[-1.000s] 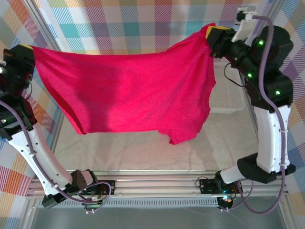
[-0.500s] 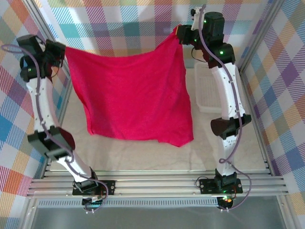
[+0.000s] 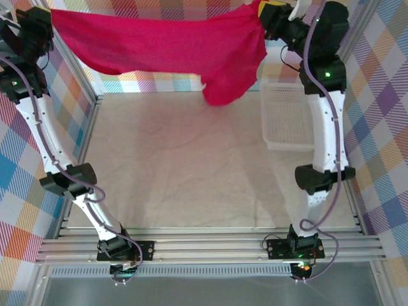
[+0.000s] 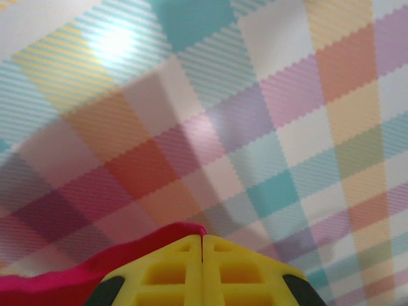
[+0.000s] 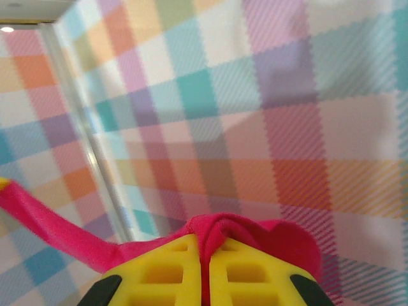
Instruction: Fold the inside-out t-shirt
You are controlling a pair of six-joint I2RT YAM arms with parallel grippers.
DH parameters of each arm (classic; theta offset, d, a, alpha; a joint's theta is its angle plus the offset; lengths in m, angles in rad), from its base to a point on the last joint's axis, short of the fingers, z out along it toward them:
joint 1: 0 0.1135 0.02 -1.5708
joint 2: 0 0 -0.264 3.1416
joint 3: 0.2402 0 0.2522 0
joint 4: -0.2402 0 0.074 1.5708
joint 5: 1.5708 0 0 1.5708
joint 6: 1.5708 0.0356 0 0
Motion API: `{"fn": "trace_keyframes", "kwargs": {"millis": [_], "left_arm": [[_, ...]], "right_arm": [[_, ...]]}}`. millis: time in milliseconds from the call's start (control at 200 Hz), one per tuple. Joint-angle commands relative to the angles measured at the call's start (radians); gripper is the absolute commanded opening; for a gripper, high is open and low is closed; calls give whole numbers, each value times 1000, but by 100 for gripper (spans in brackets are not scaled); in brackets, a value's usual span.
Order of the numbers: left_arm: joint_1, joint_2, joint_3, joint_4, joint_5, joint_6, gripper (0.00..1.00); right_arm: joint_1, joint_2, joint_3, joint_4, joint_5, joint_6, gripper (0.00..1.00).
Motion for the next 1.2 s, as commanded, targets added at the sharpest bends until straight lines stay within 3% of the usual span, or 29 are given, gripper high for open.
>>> {"fn": "trace_keyframes", "kwargs": {"millis": [0,95,210,335,410,525,685,995,1100,1195], "left_arm": [[-40,-214,-375,30,84,161,0],[-47,-443,-855,144,60,242,0],[-46,-674,-1314,119,-2,336,0],[-74,-884,-1696,68,-82,322,0],[-92,-991,-1845,-1,-126,316,0],[-94,-1106,-1967,-154,-210,339,0],[-95,-1183,-2083,-224,-261,321,0],[-94,-1225,-2095,-246,-293,296,3],[-94,-1219,-2098,-236,-290,293,3],[-94,-1212,-2100,-244,-282,292,10]], "right_arm": [[4,-88,-213,32,-143,28,0],[28,-260,-674,196,-181,65,0],[55,-441,-1172,375,-164,134,0],[80,-592,-1628,538,-162,259,0],[107,-652,-1797,529,-140,278,0],[129,-732,-1994,505,-124,311,0],[131,-844,-2163,456,-56,342,0],[130,-1010,-2270,292,14,332,0],[131,-1010,-2280,305,13,338,6],[132,-971,-2269,301,10,331,10]]}}
